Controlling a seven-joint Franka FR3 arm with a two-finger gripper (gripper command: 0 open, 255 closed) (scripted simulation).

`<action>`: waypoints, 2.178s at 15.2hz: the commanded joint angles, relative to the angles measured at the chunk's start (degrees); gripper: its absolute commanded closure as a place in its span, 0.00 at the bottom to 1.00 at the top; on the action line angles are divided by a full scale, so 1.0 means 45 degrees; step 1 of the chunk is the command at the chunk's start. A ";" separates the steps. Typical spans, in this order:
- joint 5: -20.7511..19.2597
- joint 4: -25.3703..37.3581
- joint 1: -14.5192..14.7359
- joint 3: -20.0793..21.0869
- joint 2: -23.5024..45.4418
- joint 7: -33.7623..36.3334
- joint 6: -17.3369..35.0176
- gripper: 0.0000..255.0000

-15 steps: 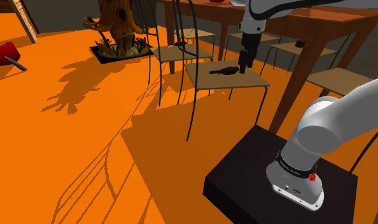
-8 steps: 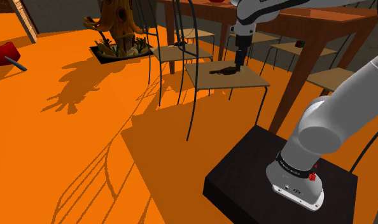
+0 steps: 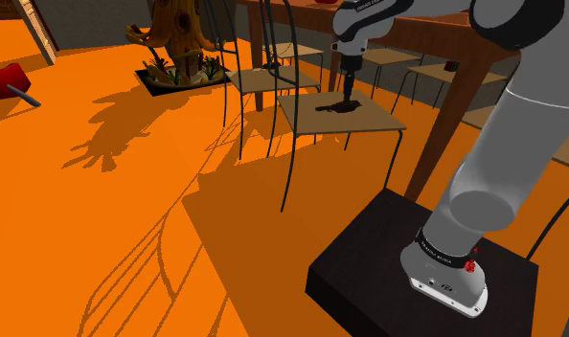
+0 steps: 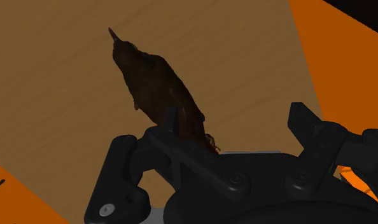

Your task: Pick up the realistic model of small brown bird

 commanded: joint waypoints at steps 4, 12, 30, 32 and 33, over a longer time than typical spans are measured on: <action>0.1350 0.2456 -0.0534 -0.0057 0.2650 -0.2401 -0.0057 0.00; 0.1554 0.1570 -0.0583 0.0022 0.3001 -0.2504 0.1135 0.00; 0.1359 0.2382 -0.0549 -0.0038 0.2670 -0.2405 0.0035 1.00; 0.1318 0.2642 -0.0546 -0.0051 0.2600 -0.2386 -0.0286 1.00; 0.1300 0.2777 -0.0545 -0.0057 0.2569 -0.2378 -0.0448 1.00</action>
